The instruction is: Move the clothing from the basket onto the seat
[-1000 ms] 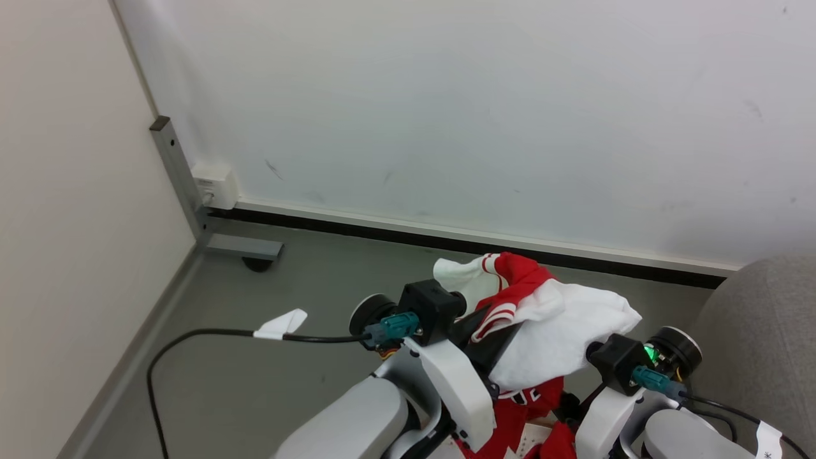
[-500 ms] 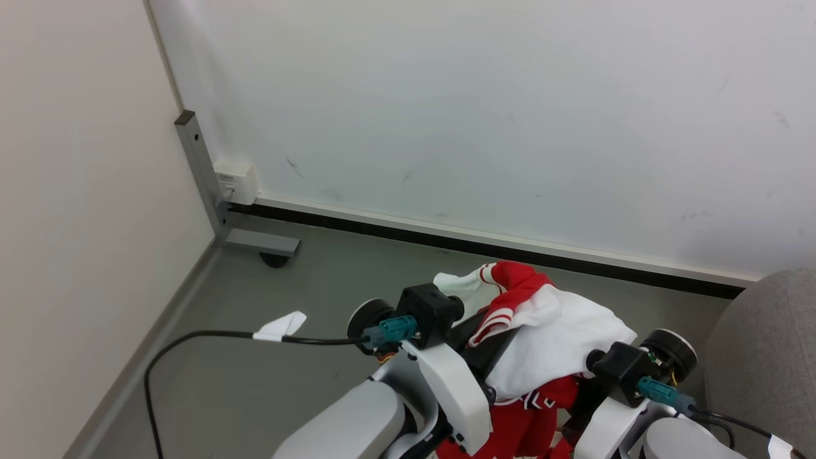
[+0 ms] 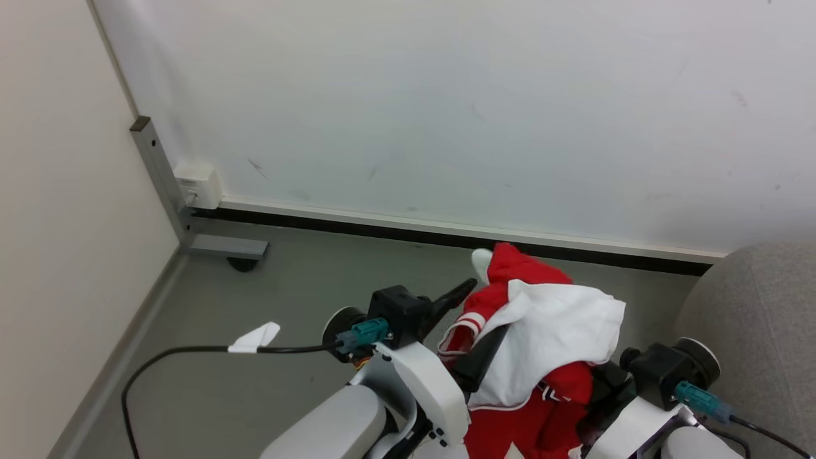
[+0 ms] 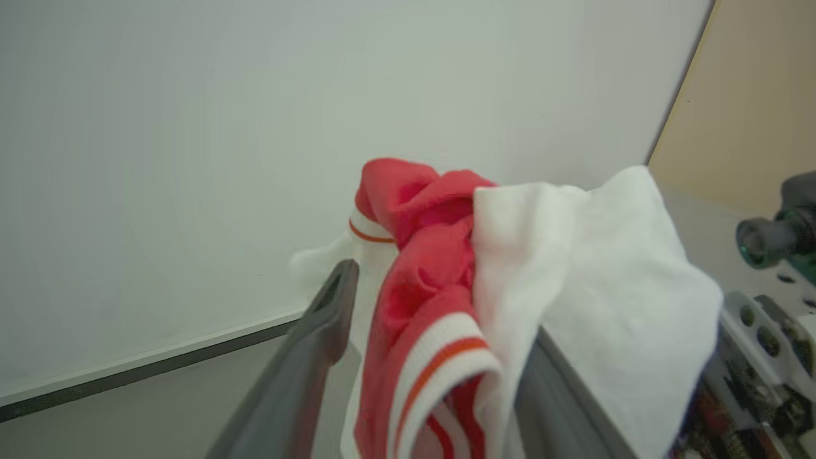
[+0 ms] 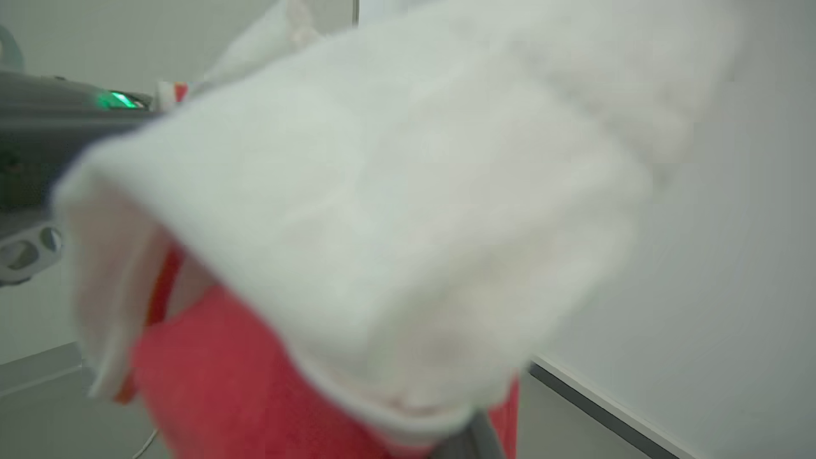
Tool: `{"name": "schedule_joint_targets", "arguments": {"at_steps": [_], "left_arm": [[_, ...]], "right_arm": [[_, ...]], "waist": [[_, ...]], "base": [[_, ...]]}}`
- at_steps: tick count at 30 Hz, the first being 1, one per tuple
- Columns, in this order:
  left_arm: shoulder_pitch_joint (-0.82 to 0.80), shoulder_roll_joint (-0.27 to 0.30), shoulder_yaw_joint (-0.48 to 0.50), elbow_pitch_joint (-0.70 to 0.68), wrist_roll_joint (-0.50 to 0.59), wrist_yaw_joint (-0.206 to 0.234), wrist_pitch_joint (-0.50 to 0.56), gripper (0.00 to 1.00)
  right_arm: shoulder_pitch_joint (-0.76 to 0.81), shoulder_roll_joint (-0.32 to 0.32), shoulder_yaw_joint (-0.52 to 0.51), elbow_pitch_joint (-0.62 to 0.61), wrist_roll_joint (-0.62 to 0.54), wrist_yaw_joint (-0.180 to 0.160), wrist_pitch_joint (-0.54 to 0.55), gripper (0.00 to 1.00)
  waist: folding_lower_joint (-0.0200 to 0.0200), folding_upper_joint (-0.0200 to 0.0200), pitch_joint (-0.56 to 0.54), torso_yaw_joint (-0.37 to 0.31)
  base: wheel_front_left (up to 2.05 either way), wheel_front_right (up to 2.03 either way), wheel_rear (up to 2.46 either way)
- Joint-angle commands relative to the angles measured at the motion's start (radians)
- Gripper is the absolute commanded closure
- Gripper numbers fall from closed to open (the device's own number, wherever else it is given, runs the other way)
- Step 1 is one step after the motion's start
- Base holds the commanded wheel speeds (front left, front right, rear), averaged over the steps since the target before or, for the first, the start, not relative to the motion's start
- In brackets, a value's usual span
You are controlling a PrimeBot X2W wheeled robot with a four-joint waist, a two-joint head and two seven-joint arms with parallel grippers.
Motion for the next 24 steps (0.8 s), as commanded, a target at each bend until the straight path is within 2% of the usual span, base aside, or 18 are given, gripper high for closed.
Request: {"name": "schedule_joint_targets", "arguments": {"at_steps": [1,9,24], "left_arm": [[0.004,-0.001,0.0,-0.001,-0.009,0.004,-0.008,0.0],[0.016,0.007,0.002,-0.001,-0.011,0.012,-0.029,0.0],[0.023,0.027,-0.01,-0.014,0.023,0.02,-0.087,0.0]], "right_arm": [[0.015,0.002,-0.013,-0.007,-0.008,-0.002,-0.004,1.0],[0.061,0.003,-0.122,-0.034,-0.034,-0.002,-0.004,1.0],[0.118,-0.025,-0.365,-0.092,-0.083,-0.002,-0.003,1.0]], "waist": [[0.0,-0.0001,0.005,-0.008],[0.0,-0.0001,0.02,-0.089],[0.0,-0.0001,0.075,-0.366]], "base": [[0.0,0.0,0.0],[0.0,0.0,0.0],[0.0,0.0,0.0]]}}
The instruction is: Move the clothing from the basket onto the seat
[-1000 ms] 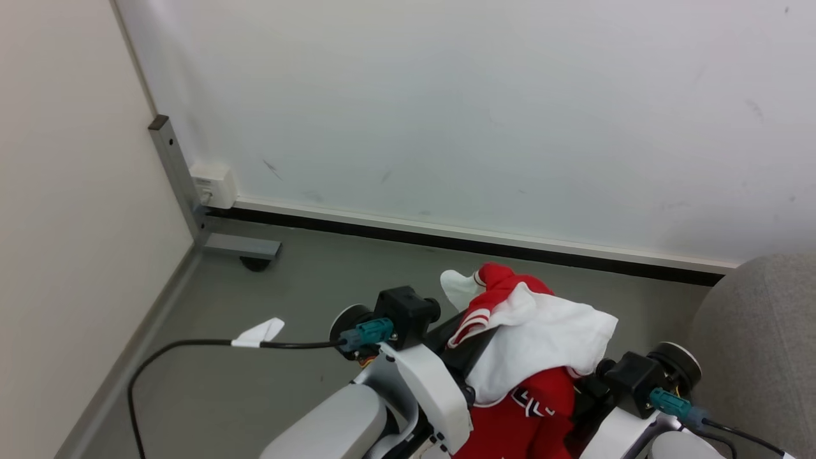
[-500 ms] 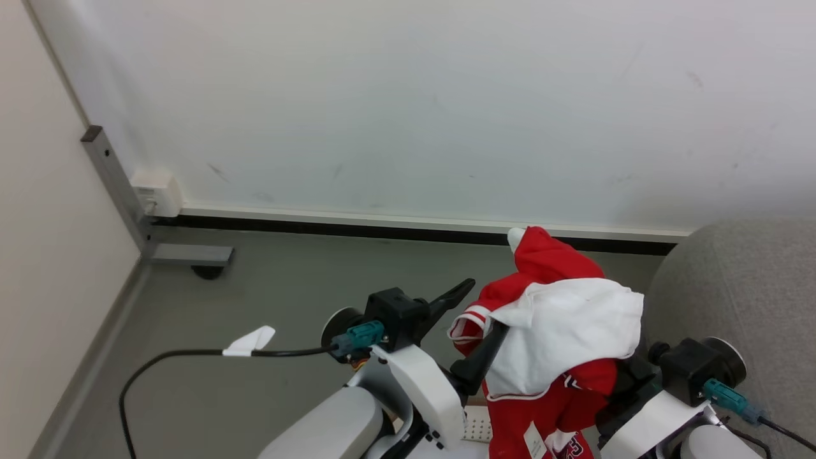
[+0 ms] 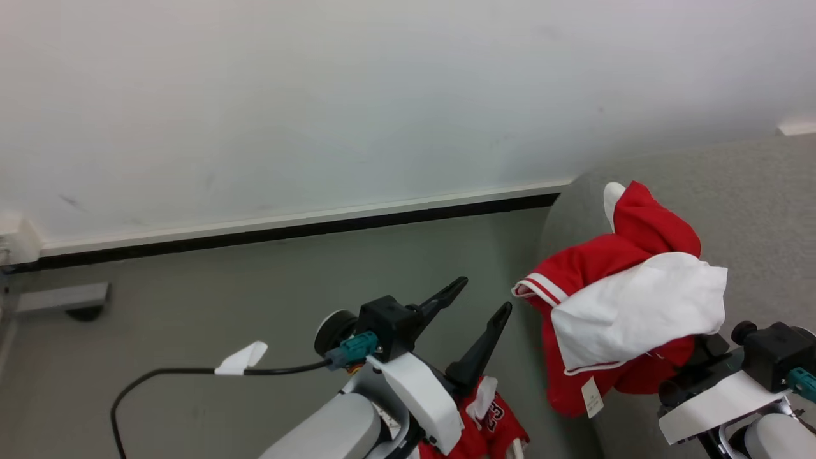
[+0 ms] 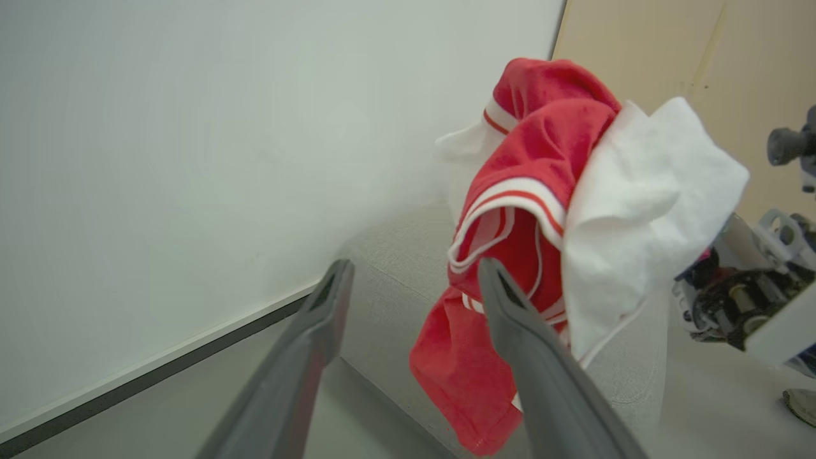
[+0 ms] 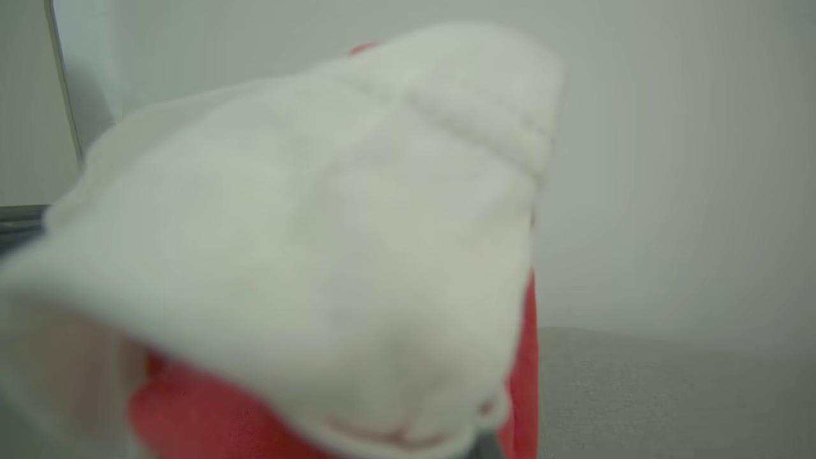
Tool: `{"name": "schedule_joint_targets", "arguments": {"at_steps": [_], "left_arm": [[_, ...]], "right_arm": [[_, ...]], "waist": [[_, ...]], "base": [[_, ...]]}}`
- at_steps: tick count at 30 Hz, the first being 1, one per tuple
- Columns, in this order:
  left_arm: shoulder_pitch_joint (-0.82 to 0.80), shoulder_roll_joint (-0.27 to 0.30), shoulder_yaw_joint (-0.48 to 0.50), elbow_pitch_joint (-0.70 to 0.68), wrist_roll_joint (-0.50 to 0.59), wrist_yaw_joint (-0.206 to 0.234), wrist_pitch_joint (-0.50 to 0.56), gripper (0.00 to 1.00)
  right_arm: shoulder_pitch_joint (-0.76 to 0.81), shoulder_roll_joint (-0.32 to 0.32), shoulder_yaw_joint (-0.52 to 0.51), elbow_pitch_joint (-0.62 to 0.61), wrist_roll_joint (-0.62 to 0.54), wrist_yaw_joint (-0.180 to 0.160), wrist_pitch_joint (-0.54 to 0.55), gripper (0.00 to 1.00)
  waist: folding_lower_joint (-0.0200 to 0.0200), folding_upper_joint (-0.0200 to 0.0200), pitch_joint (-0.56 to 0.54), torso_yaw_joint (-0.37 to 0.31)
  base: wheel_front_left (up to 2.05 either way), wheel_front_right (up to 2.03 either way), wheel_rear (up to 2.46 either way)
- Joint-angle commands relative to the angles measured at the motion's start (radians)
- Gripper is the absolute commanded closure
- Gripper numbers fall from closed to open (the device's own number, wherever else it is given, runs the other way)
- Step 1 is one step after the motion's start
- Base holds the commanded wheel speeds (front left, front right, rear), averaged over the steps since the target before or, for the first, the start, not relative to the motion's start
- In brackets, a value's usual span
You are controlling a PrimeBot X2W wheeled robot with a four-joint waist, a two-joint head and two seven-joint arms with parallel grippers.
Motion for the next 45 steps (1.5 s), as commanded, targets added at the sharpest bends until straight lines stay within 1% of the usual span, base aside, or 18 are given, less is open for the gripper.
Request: {"name": "schedule_joint_targets", "arguments": {"at_steps": [1,7,11,15,19,24,27,29,36,39,43,45], "left_arm": [[0.011,0.005,0.0,0.004,0.003,0.0,-0.005,0.0],[0.015,0.008,-0.006,0.011,0.018,0.001,-0.025,0.0],[0.015,0.01,-0.012,0.021,0.033,0.006,-0.036,0.0],[0.018,0.007,-0.013,0.035,0.039,0.007,-0.042,0.0],[0.013,0.006,-0.013,0.045,0.049,0.005,-0.047,0.0],[-0.005,0.01,-0.018,0.042,0.057,0.009,-0.051,0.0],[-0.027,0.021,-0.023,0.028,0.073,0.009,-0.043,0.0],[-0.044,0.035,-0.025,0.015,0.086,0.007,-0.036,0.0],[-0.123,0.081,-0.029,-0.05,0.12,0.0,0.006,0.0],[-0.165,0.104,-0.024,-0.083,0.137,-0.003,0.028,0.0],[-0.208,0.139,-0.015,-0.129,0.155,-0.006,0.044,0.0],[-0.227,0.151,-0.009,-0.148,0.164,-0.006,0.051,0.0]], "right_arm": [[0.011,-0.006,-0.008,-0.008,-0.01,-0.002,-0.003,1.0],[0.045,0.002,-0.048,-0.046,-0.026,-0.002,-0.003,1.0],[0.07,0.009,-0.071,-0.067,-0.036,-0.002,-0.003,1.0],[0.087,0.006,-0.082,-0.085,-0.043,-0.002,-0.003,1.0],[0.092,0.004,-0.094,-0.097,-0.048,-0.002,-0.003,1.0],[0.052,-0.008,-0.087,-0.088,-0.031,-0.002,-0.003,1.0],[-0.001,-0.037,-0.076,-0.063,-0.004,-0.002,0.003,1.0],[-0.049,-0.047,-0.082,-0.043,0.021,-0.002,0.007,1.0],[-0.23,-0.117,-0.133,0.04,0.097,-0.002,0.011,1.0],[-0.32,-0.175,-0.152,0.096,0.115,-0.002,0.014,1.0],[-0.444,-0.226,-0.174,0.189,0.142,-0.002,0.012,1.0],[-0.499,-0.241,-0.198,0.241,0.147,-0.002,0.01,1.0]], "waist": [[0.0,0.0,0.02,-0.069],[0.0,0.0,0.037,-0.176],[0.0,0.0,0.049,-0.226],[0.0,0.0,0.061,-0.256],[0.0,0.0,0.071,-0.266],[0.0,0.0,0.102,-0.265],[0.0,0.0,0.148,-0.256],[0.0,0.0,0.19,-0.244],[0.0,0.0,0.364,-0.185],[0.0,0.0,0.443,-0.153],[0.0,0.0,0.538,-0.116],[0.0,0.0,0.575,-0.097]], "base": [[0.0,0.0,0.0],[0.0,0.0,0.0],[0.0,0.0,0.0],[0.0,0.0,0.0],[0.0,0.0,0.0],[0.0,0.0,0.0],[0.0,0.0,0.0],[0.0,0.0,0.0],[0.0,0.0,0.0],[0.0,0.0,0.0],[0.0,0.0,0.0],[0.0,0.0,0.0]]}}
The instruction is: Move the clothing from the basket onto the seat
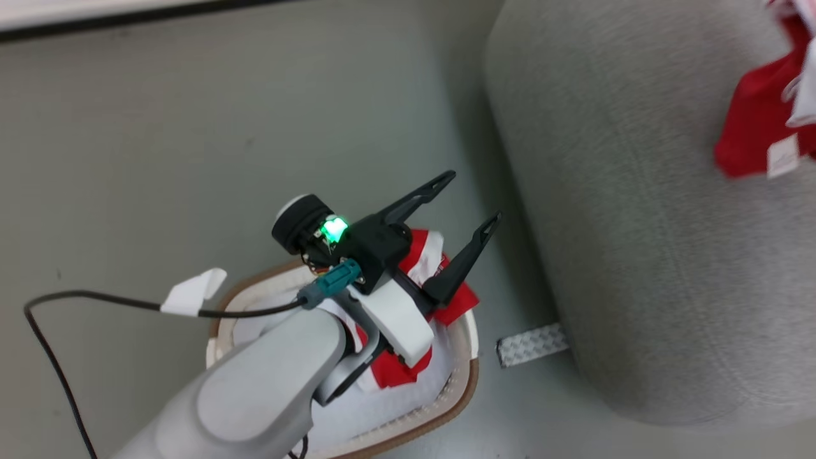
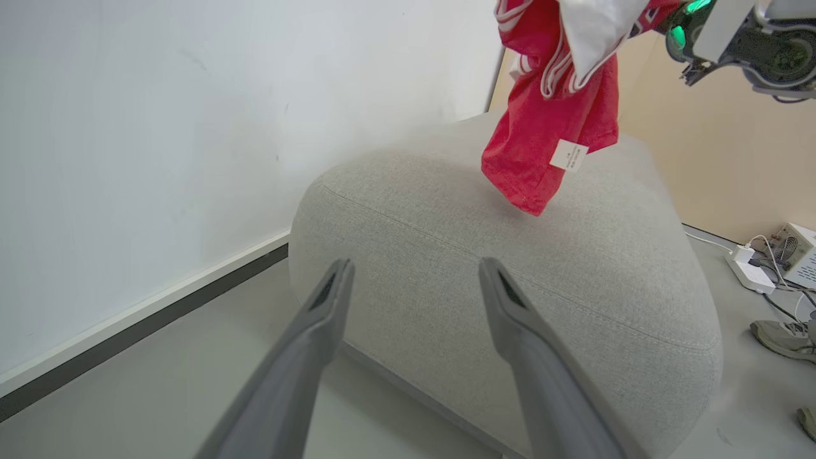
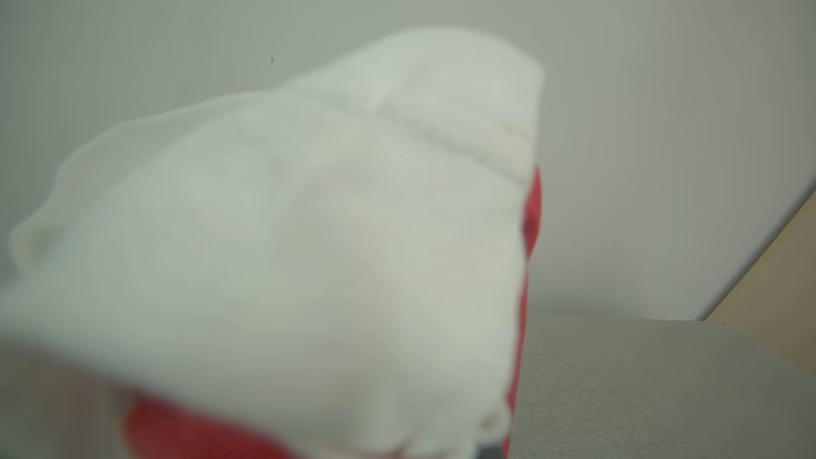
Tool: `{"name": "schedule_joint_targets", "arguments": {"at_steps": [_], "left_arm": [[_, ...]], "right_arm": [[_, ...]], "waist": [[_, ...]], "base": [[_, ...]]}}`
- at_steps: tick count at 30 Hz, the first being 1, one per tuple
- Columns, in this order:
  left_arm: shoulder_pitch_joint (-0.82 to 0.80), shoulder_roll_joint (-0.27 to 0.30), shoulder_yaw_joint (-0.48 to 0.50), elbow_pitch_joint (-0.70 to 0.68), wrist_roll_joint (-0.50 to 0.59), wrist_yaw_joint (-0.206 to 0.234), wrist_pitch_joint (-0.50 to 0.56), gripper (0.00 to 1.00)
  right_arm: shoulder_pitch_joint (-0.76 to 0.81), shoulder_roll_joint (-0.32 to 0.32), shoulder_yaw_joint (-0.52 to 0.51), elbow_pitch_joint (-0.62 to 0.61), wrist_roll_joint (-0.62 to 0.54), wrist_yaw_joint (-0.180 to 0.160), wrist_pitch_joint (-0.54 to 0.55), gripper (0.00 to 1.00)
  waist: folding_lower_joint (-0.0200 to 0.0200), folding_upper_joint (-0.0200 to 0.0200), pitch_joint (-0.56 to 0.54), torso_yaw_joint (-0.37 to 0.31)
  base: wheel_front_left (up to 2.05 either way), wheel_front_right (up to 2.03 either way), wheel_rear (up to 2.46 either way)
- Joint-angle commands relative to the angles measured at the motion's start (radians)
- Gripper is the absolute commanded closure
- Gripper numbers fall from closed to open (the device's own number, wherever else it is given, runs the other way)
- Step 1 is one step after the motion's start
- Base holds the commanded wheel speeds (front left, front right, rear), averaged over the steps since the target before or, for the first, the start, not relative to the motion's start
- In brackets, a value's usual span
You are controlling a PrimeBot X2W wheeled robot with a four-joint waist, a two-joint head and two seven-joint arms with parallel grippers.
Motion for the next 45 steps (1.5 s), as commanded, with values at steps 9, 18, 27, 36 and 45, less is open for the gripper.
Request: {"name": "schedule_joint_targets", "arguments": {"at_steps": [9,18,27,36,45], "left_arm": [[-0.047,0.025,0.015,-0.049,0.021,0.006,0.002,0.0],[-0.023,0.021,0.02,-0.026,-0.002,0.01,-0.031,0.0],[-0.007,0.005,0.026,0.012,-0.029,0.016,-0.059,0.0],[0.064,-0.017,0.05,0.081,-0.073,0.026,-0.096,0.0],[0.184,-0.026,0.148,0.125,-0.133,0.069,-0.111,0.0]], "right_arm": [[-0.192,-0.081,-0.111,0.244,0.016,-0.002,0.017,1.0],[-0.231,-0.088,-0.05,0.452,-0.009,-0.002,0.222,1.0],[-0.197,-0.095,0.037,0.464,0.036,-0.002,0.309,0.0],[-0.111,-0.111,0.158,0.412,0.039,-0.002,0.344,0.0],[-0.013,-0.151,0.238,0.233,0.072,-0.002,0.253,0.0]], "waist": [[-0.0002,-0.0001,0.192,0.148],[-0.0002,-0.0001,0.179,0.184],[-0.0002,-0.0001,0.109,0.186],[-0.0002,-0.0001,-0.082,0.172],[-0.0002,-0.0001,-0.331,0.202]], "base": [[0.0,0.0,0.0],[0.0,0.0,0.0],[0.0,0.0,0.0],[0.0,0.0,0.0],[0.0,0.0,0.0]]}}
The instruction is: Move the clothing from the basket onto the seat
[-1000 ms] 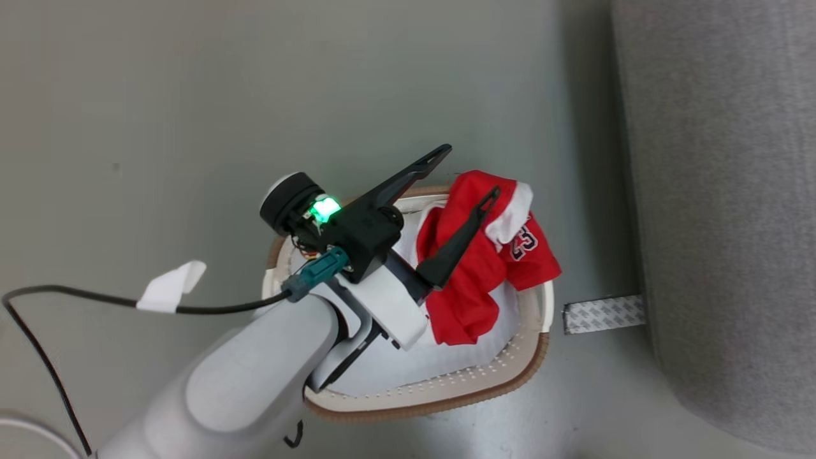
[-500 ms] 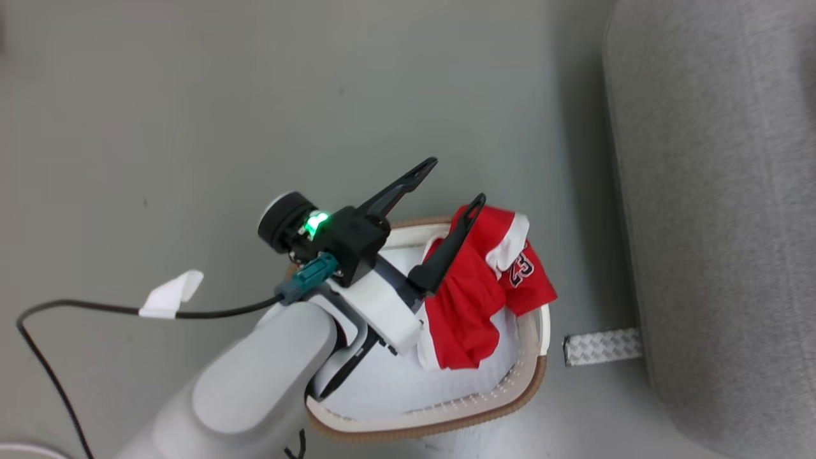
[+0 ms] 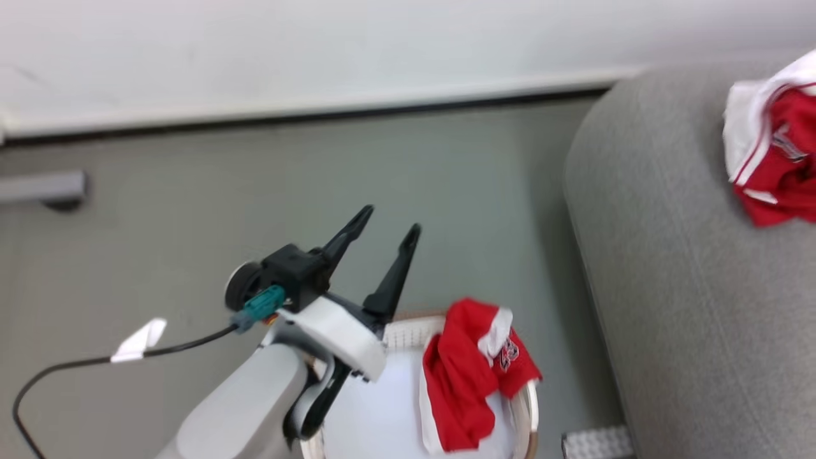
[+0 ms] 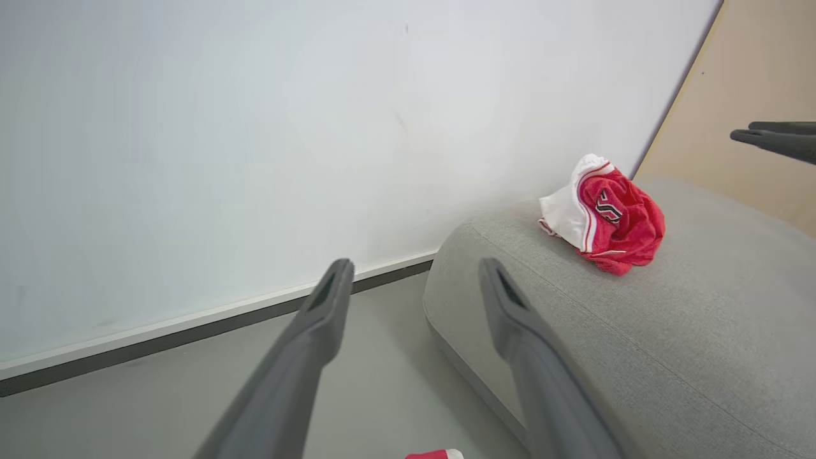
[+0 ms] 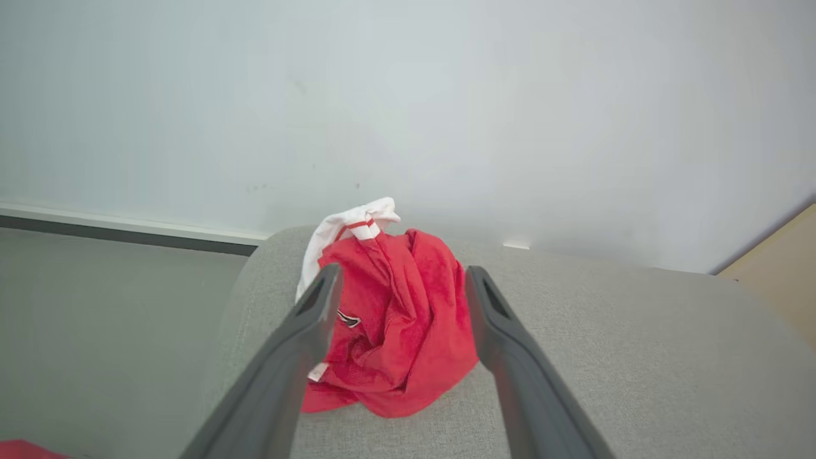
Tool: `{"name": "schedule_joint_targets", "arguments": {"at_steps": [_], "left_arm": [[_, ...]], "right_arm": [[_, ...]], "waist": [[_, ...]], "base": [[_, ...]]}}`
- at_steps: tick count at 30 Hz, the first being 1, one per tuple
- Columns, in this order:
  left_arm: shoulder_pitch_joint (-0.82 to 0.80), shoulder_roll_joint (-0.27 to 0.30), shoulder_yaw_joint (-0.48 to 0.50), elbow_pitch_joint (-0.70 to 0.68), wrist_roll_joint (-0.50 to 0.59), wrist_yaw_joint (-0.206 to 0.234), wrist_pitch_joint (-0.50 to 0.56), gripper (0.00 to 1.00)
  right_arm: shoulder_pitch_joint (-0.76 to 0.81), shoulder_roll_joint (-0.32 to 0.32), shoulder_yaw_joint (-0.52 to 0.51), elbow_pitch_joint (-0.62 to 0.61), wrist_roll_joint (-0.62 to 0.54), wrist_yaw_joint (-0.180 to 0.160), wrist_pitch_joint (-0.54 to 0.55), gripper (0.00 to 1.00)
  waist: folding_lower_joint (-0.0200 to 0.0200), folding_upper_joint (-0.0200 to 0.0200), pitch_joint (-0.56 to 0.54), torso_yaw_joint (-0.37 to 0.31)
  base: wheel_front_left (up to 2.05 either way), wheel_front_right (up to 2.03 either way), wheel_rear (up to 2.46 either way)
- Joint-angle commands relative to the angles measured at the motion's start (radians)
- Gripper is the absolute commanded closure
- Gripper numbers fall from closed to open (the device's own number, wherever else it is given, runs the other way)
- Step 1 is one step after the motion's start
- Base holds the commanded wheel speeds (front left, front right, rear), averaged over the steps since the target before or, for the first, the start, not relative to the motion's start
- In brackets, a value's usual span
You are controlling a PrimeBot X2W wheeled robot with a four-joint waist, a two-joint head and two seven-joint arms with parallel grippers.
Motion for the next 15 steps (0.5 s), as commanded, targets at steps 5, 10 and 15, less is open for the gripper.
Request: {"name": "schedule_joint_targets", "arguments": {"at_steps": [5,10,15], "left_arm": [[0.09,0.012,0.077,-0.004,-0.018,0.031,-0.001,0.0],[0.178,0.032,0.175,-0.011,-0.023,0.066,-0.001,0.0],[0.262,0.049,0.267,-0.03,-0.009,0.099,-0.001,0.0]], "right_arm": [[0.092,0.04,-0.013,-0.078,0.032,-0.002,-0.08,0.0],[0.191,0.1,-0.041,-0.155,0.021,-0.002,-0.155,0.0],[0.311,0.181,-0.107,-0.237,-0.013,-0.002,-0.215,0.0]], "waist": [[0.0003,0.0,-0.189,0.054],[0.0003,0.0,-0.254,0.092],[0.0003,0.0,-0.283,0.129]], "base": [[0.0,0.0,0.0],[0.0,0.0,0.0],[0.0,0.0,0.0]]}}
